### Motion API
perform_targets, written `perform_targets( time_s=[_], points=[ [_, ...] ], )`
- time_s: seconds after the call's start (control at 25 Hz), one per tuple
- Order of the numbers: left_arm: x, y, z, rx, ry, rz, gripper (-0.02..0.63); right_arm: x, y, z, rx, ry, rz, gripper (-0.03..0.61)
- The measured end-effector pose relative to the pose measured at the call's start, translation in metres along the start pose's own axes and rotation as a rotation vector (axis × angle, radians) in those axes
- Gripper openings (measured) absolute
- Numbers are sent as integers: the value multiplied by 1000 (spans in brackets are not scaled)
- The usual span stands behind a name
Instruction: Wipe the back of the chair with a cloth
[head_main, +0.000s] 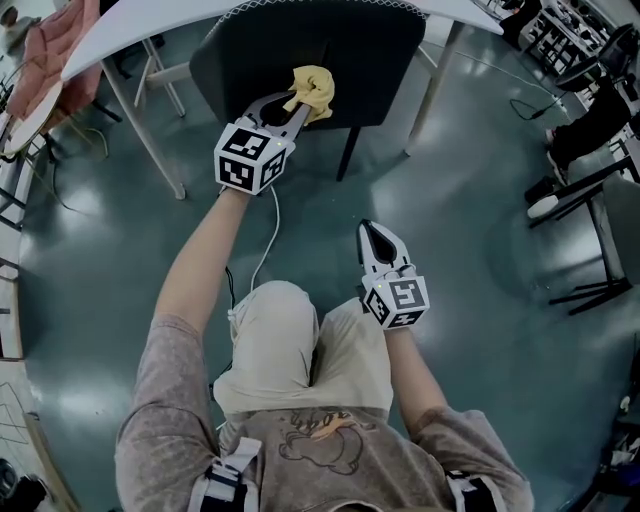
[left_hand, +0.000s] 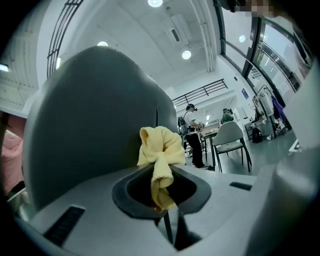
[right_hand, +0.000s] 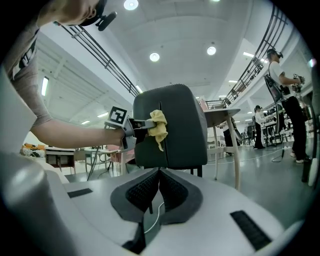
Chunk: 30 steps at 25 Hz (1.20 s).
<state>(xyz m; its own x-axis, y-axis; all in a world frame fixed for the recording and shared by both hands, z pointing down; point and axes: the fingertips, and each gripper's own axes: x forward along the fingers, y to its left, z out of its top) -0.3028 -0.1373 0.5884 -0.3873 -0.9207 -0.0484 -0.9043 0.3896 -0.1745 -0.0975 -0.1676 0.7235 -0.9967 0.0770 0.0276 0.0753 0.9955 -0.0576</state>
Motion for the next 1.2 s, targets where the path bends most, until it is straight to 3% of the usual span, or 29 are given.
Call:
perform_targets(
  time_s=[0.44, 1.2],
  points=[
    [63, -39, -10, 9, 3, -70, 58, 2, -8, -8, 8, 8, -19, 26],
    [143, -107, -30, -84, 15, -223, 59, -8, -37, -7, -11, 3, -101, 26]
  ],
)
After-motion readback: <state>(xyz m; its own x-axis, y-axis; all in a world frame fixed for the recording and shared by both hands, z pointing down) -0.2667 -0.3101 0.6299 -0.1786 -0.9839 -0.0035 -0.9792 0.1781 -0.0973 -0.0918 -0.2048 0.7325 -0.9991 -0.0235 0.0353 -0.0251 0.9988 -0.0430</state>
